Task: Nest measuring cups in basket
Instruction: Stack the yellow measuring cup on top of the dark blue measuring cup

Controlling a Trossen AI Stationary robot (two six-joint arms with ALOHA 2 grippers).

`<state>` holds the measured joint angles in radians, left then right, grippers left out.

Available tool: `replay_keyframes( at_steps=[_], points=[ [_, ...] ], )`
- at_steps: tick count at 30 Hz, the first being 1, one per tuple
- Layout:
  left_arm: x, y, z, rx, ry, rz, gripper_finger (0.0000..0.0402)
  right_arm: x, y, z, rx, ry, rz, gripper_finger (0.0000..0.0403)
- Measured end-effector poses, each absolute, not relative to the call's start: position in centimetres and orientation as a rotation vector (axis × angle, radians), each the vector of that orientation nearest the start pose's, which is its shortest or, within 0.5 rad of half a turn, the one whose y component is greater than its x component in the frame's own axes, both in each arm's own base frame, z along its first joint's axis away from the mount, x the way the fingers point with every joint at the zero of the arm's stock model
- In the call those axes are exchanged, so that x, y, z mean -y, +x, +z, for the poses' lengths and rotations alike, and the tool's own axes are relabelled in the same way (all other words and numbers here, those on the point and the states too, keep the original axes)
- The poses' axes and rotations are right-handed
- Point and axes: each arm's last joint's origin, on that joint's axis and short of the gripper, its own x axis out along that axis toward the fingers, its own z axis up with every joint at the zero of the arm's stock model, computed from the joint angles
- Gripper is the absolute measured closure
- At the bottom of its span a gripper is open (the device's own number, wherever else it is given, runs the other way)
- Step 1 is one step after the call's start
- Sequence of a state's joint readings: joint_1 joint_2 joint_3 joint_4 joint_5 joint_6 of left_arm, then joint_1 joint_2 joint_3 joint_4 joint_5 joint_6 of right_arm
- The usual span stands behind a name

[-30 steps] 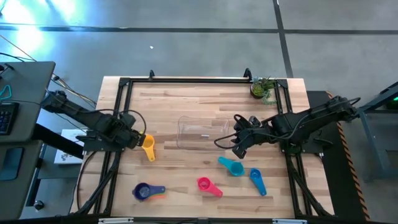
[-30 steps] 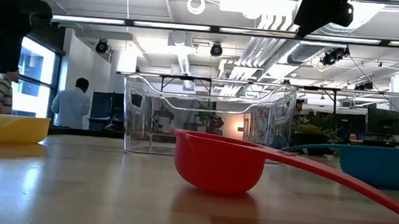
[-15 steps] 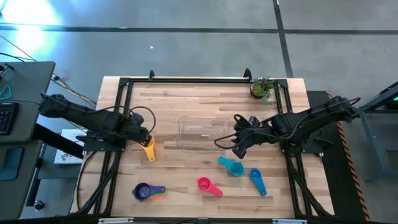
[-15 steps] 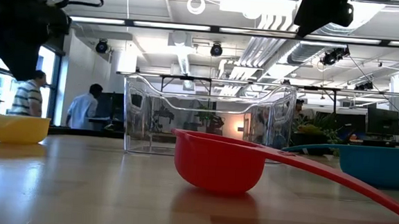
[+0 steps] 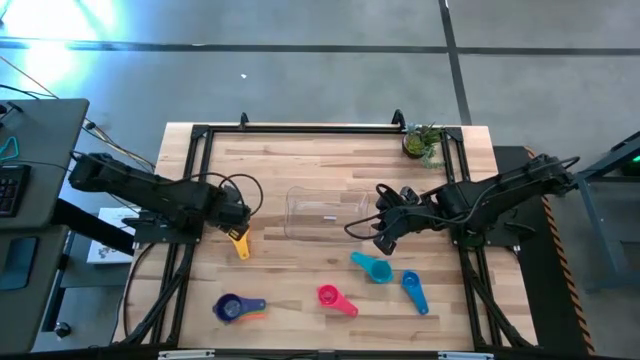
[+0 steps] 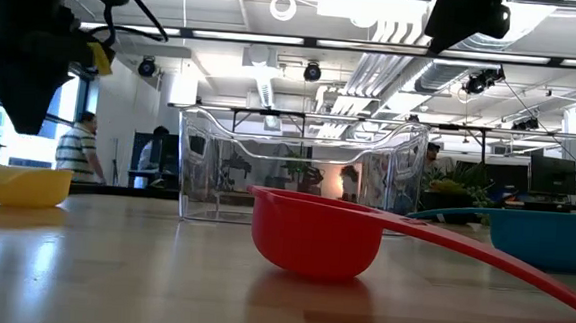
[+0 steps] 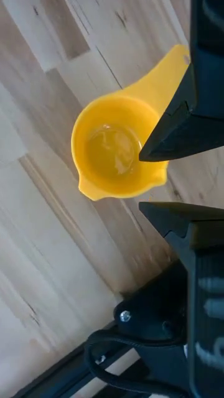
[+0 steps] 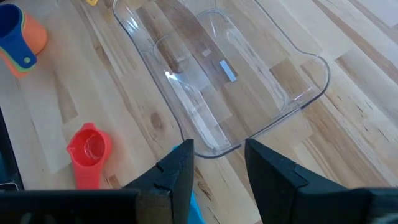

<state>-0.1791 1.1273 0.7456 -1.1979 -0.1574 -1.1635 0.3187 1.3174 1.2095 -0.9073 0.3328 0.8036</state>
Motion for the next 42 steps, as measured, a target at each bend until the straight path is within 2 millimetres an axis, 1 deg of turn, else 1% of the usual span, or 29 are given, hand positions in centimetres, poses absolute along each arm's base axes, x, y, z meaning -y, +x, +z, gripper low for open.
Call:
replay_keyframes(
  at_steps=[5, 9, 14, 19, 30, 37, 42],
  points=[
    [2.1, 15.5, 20.4, -1.359, -0.650, 0.864, 0.0296, -7.1, 24.4, 31.1, -0.887, 0.419, -0.384, 0.0268],
    [2.0, 15.0, 18.9, -1.400, -0.677, 0.859, 0.0296, -7.1, 24.4, 31.1, -0.889, 0.418, -0.380, 0.0268],
    [2.0, 15.5, 18.2, -1.347, -0.694, 0.811, 0.0296, -7.1, 24.4, 31.1, -0.888, 0.418, -0.381, 0.0268],
    [1.5, 15.1, 17.5, -1.369, -0.694, 0.839, 0.0296, -7.1, 24.4, 31.1, -0.888, 0.418, -0.381, 0.0268],
    [0.7, 15.1, 17.4, -1.371, -0.696, 0.846, 0.0296, -7.1, 24.4, 31.1, -0.888, 0.418, -0.381, 0.0268],
    [0.8, 14.9, 15.9, -1.374, -0.740, 0.802, 0.0296, -7.1, 24.4, 31.1, -0.888, 0.418, -0.382, 0.0268],
    [0.8, 14.9, 15.7, -1.361, -0.751, 0.803, 0.0307, -7.1, 24.4, 31.1, -0.888, 0.418, -0.382, 0.0268]
  ],
)
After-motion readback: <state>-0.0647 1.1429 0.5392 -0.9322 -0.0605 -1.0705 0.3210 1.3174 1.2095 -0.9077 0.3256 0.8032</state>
